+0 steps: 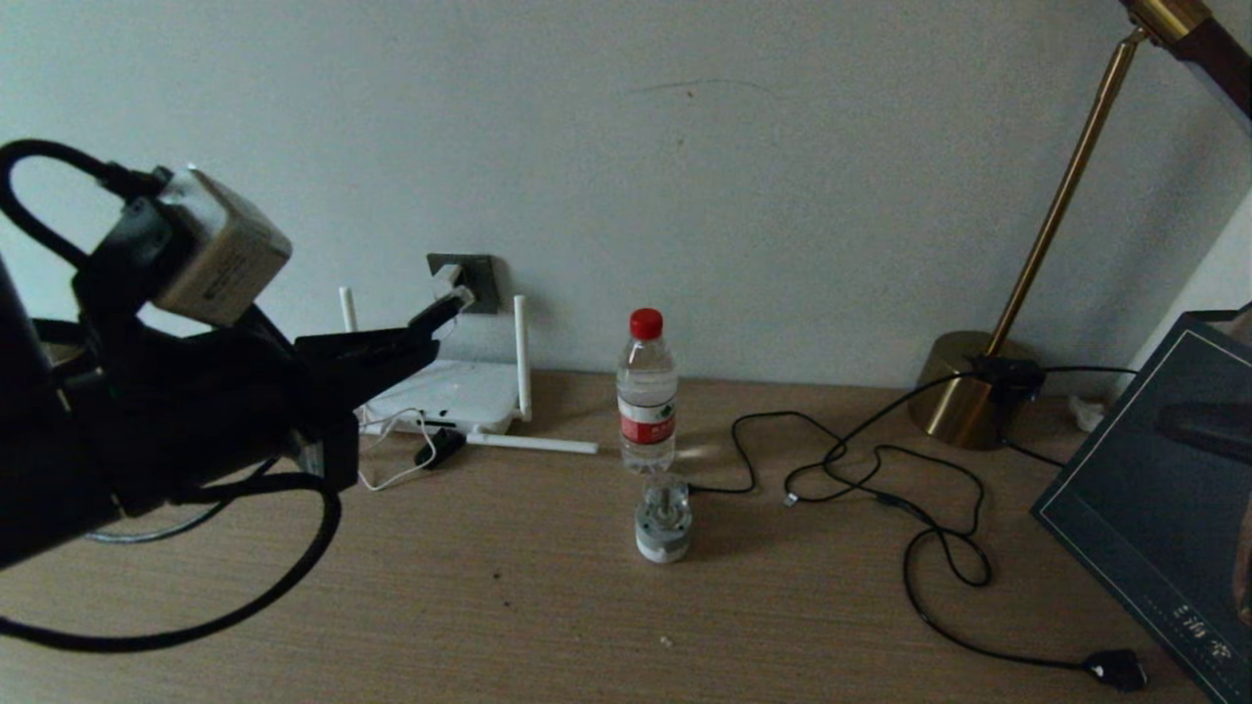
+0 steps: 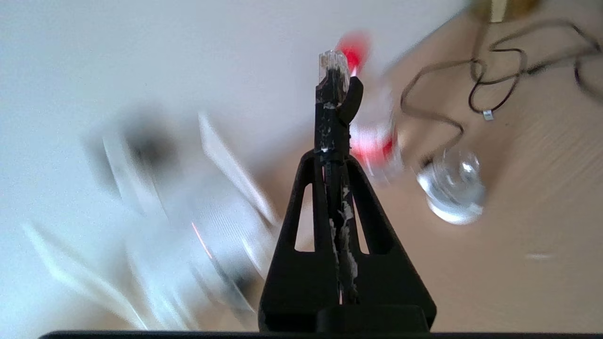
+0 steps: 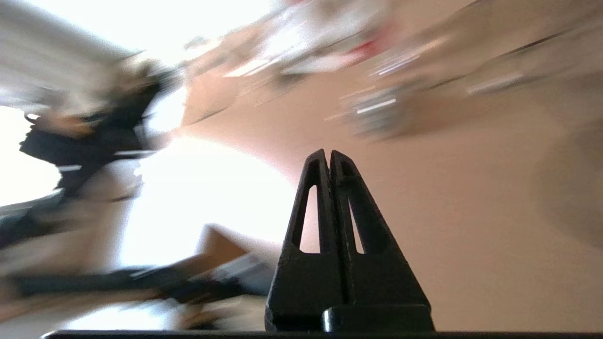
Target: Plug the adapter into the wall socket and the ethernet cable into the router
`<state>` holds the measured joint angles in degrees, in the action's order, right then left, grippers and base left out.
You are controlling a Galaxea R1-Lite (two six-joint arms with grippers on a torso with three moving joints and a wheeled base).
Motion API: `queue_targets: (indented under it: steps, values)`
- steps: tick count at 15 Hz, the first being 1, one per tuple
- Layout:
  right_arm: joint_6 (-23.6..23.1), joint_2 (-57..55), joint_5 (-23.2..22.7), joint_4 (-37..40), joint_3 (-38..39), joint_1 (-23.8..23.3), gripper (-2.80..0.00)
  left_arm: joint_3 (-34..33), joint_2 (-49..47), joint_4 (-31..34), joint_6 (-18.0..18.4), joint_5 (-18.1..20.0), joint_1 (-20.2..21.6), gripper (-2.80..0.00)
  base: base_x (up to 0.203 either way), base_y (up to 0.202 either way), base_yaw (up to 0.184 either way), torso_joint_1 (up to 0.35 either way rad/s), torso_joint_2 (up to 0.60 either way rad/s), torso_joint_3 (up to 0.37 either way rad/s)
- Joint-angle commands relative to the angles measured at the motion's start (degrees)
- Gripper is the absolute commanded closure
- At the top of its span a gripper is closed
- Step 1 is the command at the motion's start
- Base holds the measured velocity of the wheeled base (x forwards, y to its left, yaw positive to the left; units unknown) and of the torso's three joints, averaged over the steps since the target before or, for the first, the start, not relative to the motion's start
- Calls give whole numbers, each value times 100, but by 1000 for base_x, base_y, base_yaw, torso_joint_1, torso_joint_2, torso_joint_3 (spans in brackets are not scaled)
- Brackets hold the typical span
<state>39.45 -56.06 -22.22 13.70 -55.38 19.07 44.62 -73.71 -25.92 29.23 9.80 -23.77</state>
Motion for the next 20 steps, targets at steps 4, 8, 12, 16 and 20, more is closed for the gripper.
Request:
queue_targets:
  steps: [4,8,12,16,20]
  values:
    - [2042,-2120,-2829,45,-1538,12,-280,224,-806,-818,3523,1194,-458,0,0,0,0,0,0,0]
    - [2268,-2311,-3163,-354,-1516,437,-280,1002,-1899,-1535,4150,1893,-758,0,0,0,0,0,0,0]
    - [2247,-2544,-3166,-549,-1486,653,-280,1671,-2465,-1634,4179,1950,-1340,0,0,0,0,0,0,0]
    - [2212,-2611,-3115,-1725,-1062,686,-280,1638,-2454,-1610,4161,1993,-1536,0,0,0,0,0,0,0]
    - [2189,-2594,-2985,-1836,-939,695,-280,1638,-2447,-1592,4132,2061,-1736,0,0,0,0,0,0,0]
